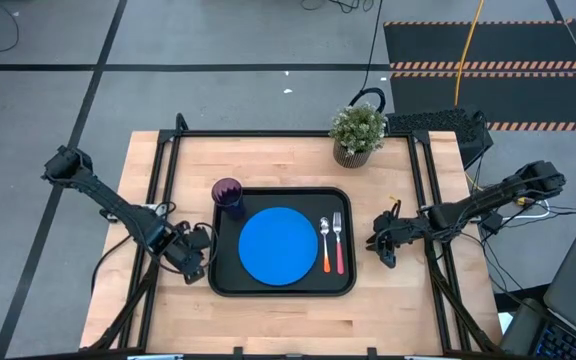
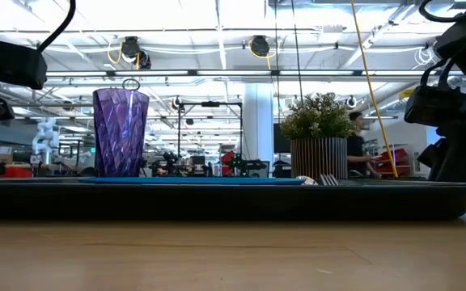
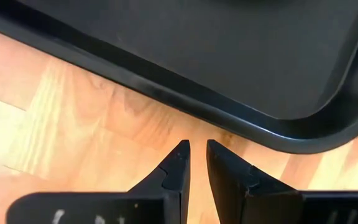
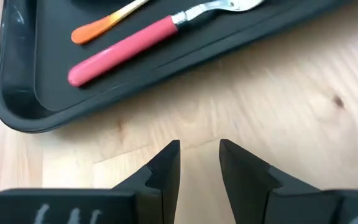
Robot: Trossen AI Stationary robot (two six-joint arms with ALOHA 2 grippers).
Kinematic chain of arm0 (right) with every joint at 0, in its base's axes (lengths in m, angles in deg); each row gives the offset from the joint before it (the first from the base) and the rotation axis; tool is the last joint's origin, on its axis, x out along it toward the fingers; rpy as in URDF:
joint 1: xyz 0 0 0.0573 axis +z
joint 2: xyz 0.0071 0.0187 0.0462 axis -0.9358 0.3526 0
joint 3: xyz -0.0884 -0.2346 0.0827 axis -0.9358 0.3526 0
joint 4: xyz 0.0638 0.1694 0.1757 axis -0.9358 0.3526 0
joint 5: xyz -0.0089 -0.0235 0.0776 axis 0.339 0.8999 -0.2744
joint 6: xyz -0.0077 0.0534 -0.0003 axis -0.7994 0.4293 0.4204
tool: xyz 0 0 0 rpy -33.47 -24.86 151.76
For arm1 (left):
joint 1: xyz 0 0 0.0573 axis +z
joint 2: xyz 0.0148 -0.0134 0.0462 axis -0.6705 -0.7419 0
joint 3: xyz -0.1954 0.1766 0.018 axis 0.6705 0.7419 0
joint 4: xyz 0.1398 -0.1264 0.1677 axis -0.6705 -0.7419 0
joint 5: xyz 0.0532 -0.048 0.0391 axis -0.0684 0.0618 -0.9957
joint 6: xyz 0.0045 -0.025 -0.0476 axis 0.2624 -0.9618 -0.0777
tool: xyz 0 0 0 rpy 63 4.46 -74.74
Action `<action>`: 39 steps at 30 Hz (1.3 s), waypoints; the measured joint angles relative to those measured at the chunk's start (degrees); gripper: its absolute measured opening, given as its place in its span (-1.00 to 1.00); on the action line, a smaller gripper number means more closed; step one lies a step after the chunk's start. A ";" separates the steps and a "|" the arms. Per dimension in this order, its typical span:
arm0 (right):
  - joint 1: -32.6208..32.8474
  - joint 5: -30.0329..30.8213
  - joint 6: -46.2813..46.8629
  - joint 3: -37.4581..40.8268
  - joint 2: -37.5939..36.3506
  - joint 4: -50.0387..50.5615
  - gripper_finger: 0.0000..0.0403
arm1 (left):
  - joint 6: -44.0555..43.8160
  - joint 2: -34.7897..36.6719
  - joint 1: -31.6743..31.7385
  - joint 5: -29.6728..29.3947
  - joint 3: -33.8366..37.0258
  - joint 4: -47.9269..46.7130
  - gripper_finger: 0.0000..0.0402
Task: Pick and place plate/cup/fork/spoon on tray
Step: Adjust the black serving tray
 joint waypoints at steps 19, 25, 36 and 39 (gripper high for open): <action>0.00 -0.35 2.22 -0.04 -11.58 6.75 -0.47 | 0.97 -0.07 3.18 -0.51 0.42 -1.27 -0.72; 0.02 -1.47 2.24 -0.08 -13.27 6.91 -0.47 | 2.03 -0.09 4.31 2.47 5.10 0.31 -0.72; 0.02 -1.47 2.59 -0.13 -13.43 6.90 -0.47 | 8.61 0.04 4.20 -0.11 9.64 8.83 -0.72; 0.02 -1.47 2.56 -0.13 -13.43 6.91 -0.47 | 9.43 0.02 4.20 -1.24 9.75 9.65 -0.72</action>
